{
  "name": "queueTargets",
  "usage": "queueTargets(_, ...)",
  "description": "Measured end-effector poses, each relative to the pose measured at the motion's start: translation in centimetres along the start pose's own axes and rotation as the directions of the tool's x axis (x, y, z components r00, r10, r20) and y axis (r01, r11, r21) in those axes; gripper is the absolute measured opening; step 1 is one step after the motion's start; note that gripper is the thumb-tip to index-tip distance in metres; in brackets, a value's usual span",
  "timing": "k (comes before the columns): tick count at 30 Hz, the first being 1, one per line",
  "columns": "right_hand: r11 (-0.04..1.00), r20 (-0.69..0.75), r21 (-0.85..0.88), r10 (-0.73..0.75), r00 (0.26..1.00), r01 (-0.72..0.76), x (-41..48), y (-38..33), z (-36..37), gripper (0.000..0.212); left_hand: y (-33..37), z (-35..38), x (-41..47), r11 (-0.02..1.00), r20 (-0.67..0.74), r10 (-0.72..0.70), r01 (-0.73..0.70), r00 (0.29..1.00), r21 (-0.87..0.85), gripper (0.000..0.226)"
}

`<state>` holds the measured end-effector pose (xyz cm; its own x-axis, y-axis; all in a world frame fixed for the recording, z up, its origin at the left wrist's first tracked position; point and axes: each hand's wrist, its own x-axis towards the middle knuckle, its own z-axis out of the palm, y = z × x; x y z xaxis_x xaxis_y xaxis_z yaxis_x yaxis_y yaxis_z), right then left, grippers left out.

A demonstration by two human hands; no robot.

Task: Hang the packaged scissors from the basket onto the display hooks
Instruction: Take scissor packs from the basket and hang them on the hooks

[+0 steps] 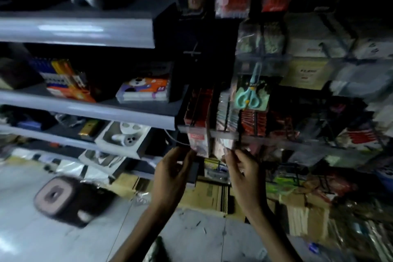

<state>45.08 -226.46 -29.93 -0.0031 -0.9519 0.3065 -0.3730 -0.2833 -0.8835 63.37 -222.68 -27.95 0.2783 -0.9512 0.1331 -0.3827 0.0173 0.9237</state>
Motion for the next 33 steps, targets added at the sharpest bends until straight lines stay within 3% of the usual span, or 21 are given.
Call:
queueTargets(3, 0.998, 0.107, -0.057, -0.026, 0.994, 0.032, -1.6, -0.5, 1.6, 0.046, -2.4, -3.4, -2.7, 0.99, -0.037, -0.022, 0.027, 0.999, 0.137, 0.026)
queueTargets(9, 0.99, 0.377, -0.143, 0.044, 0.925, 0.011, -5.7, -2.2, 8.2, 0.04, -7.3, -12.2, -9.2, 0.855, -0.168, -0.007, 0.093, 0.986, 0.51, 0.013)
queueTargets(12, 0.989, 0.534, -0.14, 0.03, 0.845, 0.053, -7.6, -4.3, 13.0, 0.038, -9.7, -16.7, -12.2, 0.758, -0.188, 0.034, 0.098, 0.982, 0.645, 0.021)
queueTargets(15, 0.976, 0.682, -0.131, -0.04, 0.73, 0.176, -10.1, -7.2, 19.3, 0.054, -12.0, -22.1, -16.0, 0.724, -0.262, -0.039, 0.208, 0.964, 0.658, 0.032)
queueTargets(18, 0.948, 0.792, -0.078, -0.129, 0.597, 0.309, -13.3, -10.4, 25.7, 0.046, -13.9, -27.6, -20.1, 0.696, -0.363, -0.114, 0.335, 0.925, 0.635, 0.036)
queueTargets(21, 0.912, 0.863, -0.011, -0.199, 0.464, 0.411, -17.5, -14.3, 31.9, 0.032, -15.7, -33.3, -25.3, 0.665, -0.497, -0.164, 0.467, 0.852, 0.583, 0.035)
queueTargets(26, 0.879, 0.925, 0.141, -0.282, 0.257, 0.456, -26.8, -20.7, 41.2, 0.027, -18.4, -42.2, -35.4, 0.628, -0.72, -0.194, 0.648, 0.667, 0.431, 0.037)
queueTargets(33, 0.836, 0.936, 0.293, -0.349, 0.037, 0.465, -37.0, -25.8, 49.8, 0.028, -22.0, -50.3, -46.4, 0.563, -0.872, -0.211, 0.784, 0.442, 0.261, 0.028)
